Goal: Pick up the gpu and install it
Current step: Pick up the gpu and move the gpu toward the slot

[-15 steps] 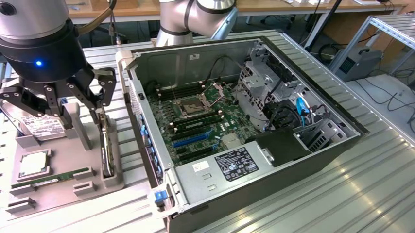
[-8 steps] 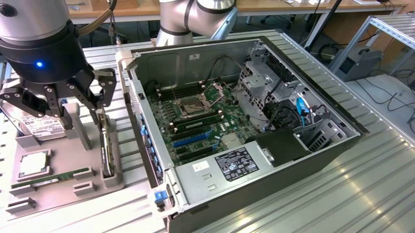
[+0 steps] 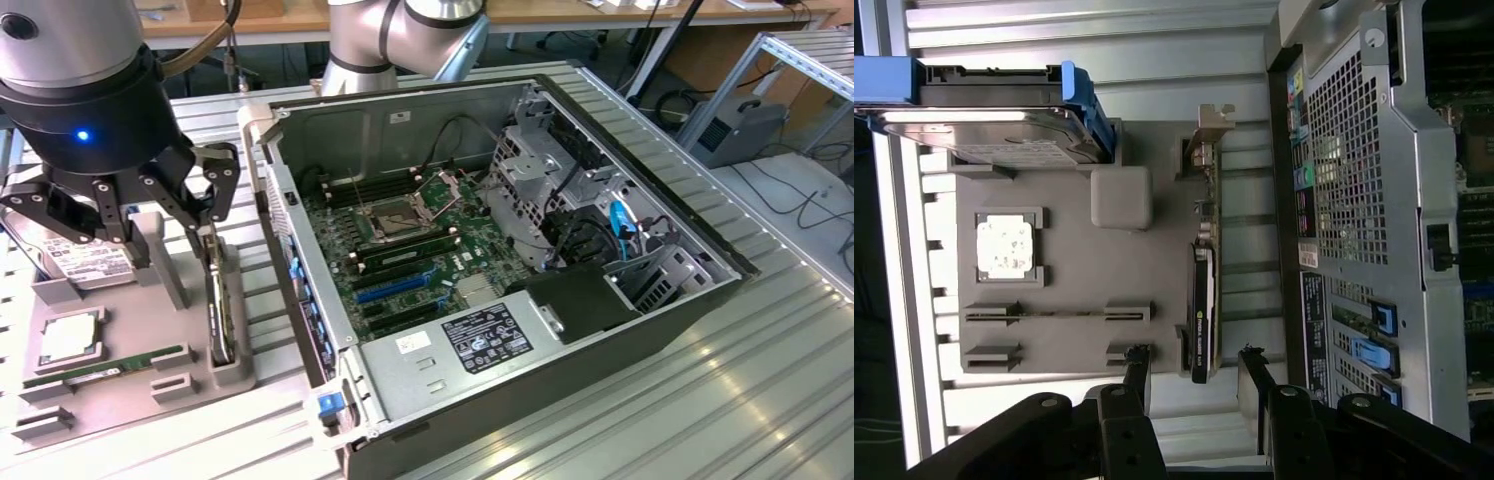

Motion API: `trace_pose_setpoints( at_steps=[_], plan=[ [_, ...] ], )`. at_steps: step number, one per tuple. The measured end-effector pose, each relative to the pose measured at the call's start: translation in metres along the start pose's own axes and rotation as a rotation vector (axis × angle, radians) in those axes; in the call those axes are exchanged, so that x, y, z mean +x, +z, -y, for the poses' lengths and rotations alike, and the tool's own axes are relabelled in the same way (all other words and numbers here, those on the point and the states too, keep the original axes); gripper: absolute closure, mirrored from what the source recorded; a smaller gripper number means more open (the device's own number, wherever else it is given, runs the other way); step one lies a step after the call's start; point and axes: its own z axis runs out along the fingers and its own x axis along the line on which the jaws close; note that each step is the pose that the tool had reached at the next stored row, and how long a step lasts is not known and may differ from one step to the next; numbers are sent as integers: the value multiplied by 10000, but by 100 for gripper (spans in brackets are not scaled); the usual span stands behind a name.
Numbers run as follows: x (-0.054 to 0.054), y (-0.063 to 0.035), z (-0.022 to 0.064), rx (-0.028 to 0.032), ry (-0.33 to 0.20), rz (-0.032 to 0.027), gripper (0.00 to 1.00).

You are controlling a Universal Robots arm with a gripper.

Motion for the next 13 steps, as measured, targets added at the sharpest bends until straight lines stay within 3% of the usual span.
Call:
trace_pose_setpoints(
  at_steps=[13],
  plan=[
    [2, 49, -11, 1, 0, -1, 52]
  ],
)
